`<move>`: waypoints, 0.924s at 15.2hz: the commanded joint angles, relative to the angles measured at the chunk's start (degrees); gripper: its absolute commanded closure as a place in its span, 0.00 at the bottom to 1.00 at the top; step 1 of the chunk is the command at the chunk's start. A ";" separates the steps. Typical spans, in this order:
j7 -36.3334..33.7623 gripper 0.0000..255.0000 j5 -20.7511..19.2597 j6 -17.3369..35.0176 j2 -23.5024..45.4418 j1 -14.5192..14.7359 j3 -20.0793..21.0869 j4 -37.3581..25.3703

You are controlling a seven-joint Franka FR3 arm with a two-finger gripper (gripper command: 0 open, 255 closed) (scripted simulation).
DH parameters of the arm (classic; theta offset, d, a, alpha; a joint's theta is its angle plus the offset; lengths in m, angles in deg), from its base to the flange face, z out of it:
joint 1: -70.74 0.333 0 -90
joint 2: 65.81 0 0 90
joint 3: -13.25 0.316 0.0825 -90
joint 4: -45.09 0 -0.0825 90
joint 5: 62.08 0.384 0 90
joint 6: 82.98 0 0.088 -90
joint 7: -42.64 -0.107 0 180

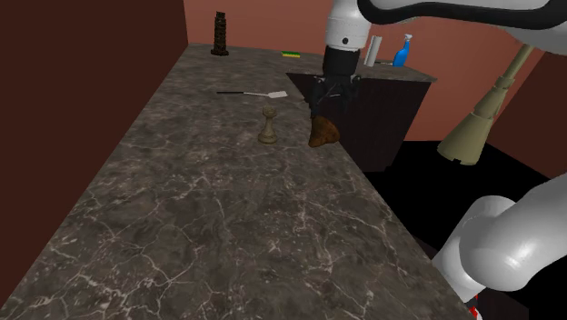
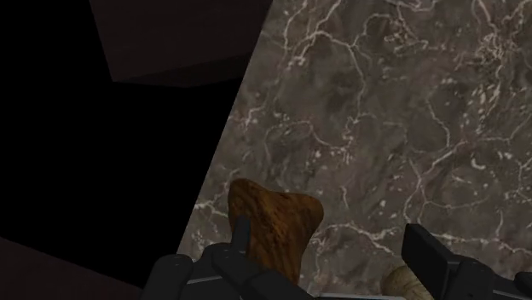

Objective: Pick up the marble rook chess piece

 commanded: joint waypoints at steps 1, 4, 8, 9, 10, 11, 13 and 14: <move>-2.36 0.00 -0.01 -0.15 4.06 0.19 1.22 -4.43; -5.83 0.00 -0.57 -1.01 10.56 0.60 2.93 -12.09; -10.47 0.00 -2.17 -3.32 20.07 1.69 4.89 -24.18; -11.62 0.00 -2.74 -4.17 22.66 2.09 5.31 -27.67; -12.76 0.00 -3.36 -5.17 25.38 2.57 5.71 -31.42; -13.31 0.00 -3.70 -5.72 26.77 2.88 5.86 -33.38; -13.18 0.00 -3.50 -3.85 25.99 2.79 5.75 -30.76; -13.12 0.00 -3.42 -2.96 25.67 2.74 5.72 -29.54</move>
